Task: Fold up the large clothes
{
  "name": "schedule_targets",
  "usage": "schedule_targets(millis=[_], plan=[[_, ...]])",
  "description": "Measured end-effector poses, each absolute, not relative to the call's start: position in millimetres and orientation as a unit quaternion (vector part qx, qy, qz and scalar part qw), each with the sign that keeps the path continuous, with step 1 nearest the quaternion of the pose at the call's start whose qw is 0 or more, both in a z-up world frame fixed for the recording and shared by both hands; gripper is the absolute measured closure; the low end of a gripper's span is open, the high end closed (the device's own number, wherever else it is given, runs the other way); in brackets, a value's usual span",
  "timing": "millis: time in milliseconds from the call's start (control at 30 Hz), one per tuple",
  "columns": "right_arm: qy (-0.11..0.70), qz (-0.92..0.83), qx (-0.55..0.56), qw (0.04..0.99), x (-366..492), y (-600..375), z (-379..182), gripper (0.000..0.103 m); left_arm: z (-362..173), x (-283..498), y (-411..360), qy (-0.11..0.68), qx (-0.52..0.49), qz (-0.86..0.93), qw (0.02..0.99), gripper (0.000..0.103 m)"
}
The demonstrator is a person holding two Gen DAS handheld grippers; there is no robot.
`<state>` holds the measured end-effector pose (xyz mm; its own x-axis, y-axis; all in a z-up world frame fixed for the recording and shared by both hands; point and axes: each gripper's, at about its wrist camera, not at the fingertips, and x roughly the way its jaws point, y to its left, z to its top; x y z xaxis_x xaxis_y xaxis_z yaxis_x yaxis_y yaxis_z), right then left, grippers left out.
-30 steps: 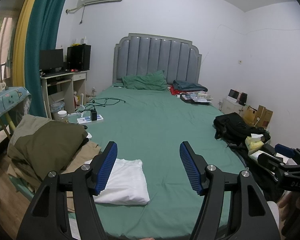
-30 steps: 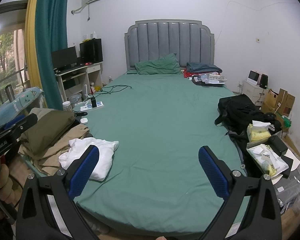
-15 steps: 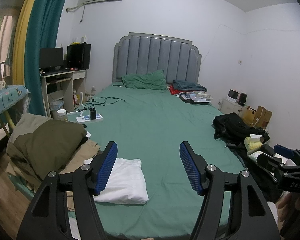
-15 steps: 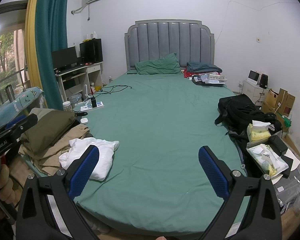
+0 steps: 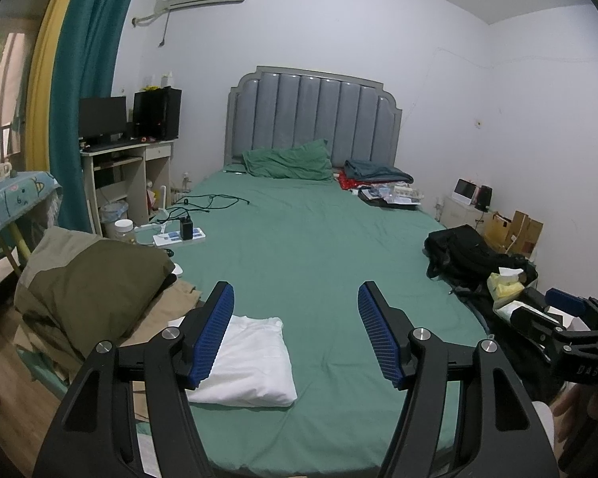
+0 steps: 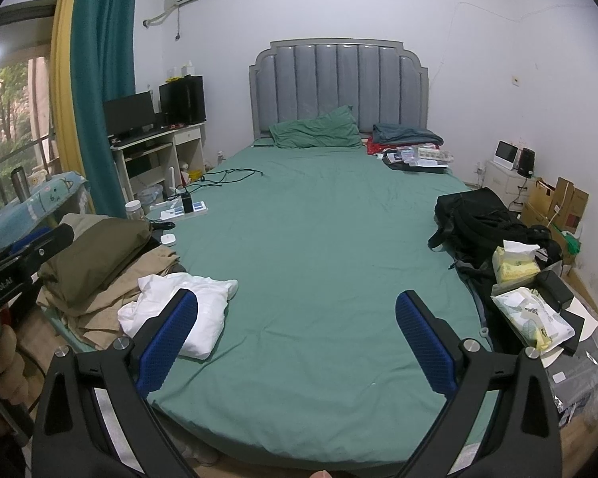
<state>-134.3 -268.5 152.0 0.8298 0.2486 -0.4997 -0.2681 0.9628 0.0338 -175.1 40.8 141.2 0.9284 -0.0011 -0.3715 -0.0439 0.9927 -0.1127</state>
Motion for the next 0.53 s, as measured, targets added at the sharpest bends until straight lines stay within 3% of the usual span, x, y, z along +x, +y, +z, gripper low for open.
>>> schedule_targets(millis=[533], plan=[[0.261,0.135,-0.022,0.956,-133.0,-268.3,153.3,0.004,140.4,-173.4,44.2,0.193,-0.055,0.002,0.980,0.035]])
